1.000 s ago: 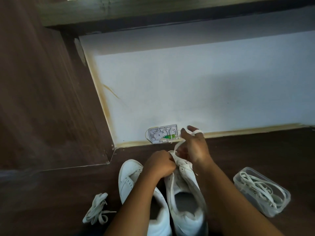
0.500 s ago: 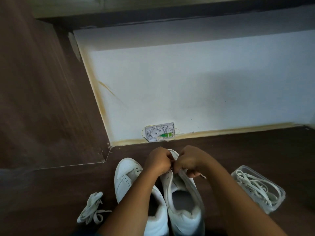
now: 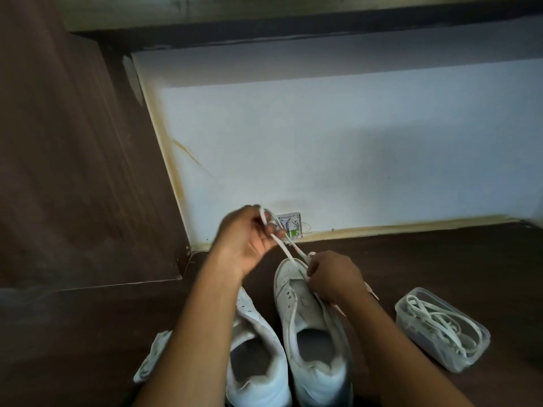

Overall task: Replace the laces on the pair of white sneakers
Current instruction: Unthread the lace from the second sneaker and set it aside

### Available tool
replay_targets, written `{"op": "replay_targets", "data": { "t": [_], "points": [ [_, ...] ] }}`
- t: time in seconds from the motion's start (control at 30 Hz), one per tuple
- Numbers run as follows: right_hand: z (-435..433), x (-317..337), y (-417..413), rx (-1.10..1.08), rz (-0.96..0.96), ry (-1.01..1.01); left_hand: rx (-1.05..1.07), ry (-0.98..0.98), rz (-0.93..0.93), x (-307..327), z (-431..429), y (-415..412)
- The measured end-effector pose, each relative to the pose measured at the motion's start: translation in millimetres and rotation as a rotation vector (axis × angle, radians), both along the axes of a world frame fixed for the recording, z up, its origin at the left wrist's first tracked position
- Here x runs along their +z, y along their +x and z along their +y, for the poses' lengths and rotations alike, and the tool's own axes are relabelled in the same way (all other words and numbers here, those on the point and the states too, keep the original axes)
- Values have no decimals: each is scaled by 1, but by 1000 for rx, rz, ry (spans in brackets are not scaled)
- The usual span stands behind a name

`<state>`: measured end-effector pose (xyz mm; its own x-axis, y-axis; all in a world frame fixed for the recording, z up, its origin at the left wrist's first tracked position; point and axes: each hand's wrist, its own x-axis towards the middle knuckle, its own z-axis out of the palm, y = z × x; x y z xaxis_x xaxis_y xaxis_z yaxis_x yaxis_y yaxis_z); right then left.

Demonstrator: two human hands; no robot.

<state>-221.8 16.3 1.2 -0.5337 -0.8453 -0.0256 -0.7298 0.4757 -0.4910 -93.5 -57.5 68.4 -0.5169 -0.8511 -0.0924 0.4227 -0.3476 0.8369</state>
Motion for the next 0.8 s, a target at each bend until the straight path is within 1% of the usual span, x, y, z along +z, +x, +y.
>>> {"op": "replay_targets", "data": {
  "t": [0.03,0.1,0.2,0.23,0.27,0.33,0.37,0.4,0.47,0.5,0.53,0.6,0.63,0.67,0.73,0.8],
  "points": [
    [0,-1,-1,7,-14,-18,15,13,41,4,-3,6],
    [-2,-3,0,50,-34,-18,25,25,22,6,-4,13],
    [-10,-5,6,98,44,58,-13,23,-9,-3,0,9],
    [-11,-4,7,87,55,57,-4,-43,-113,-8,0,6],
    [-11,-3,7,78,53,34,44,-187,-331,-14,-2,4],
    [-8,0,2,79,30,-37,205,-633,-950,-28,-6,4],
    [-6,2,0,85,6,-76,242,-799,-1140,-33,-5,3],
    [-5,4,-2,89,-23,-118,173,-869,-1195,-39,-3,1],
    [-4,8,-3,79,-78,-223,-63,-798,-1084,-51,4,-7],
    [-4,9,-2,73,-108,-275,-116,-779,-1037,-56,8,-12],
    [-3,11,-1,69,-133,-316,-103,-774,-986,-62,8,-18],
    [-4,14,-1,56,-173,-388,17,-721,-859,-68,5,-23],
    [-4,15,-1,50,-185,-426,43,-690,-827,-70,3,-24],
    [-4,17,-1,49,-183,-457,27,-694,-826,-71,3,-24],
    [-4,21,-1,78,-157,-464,-33,-783,-900,-76,0,-23],
    [-5,23,-1,134,-118,-347,-30,-886,-1022,-79,1,-24]
  ]
}}
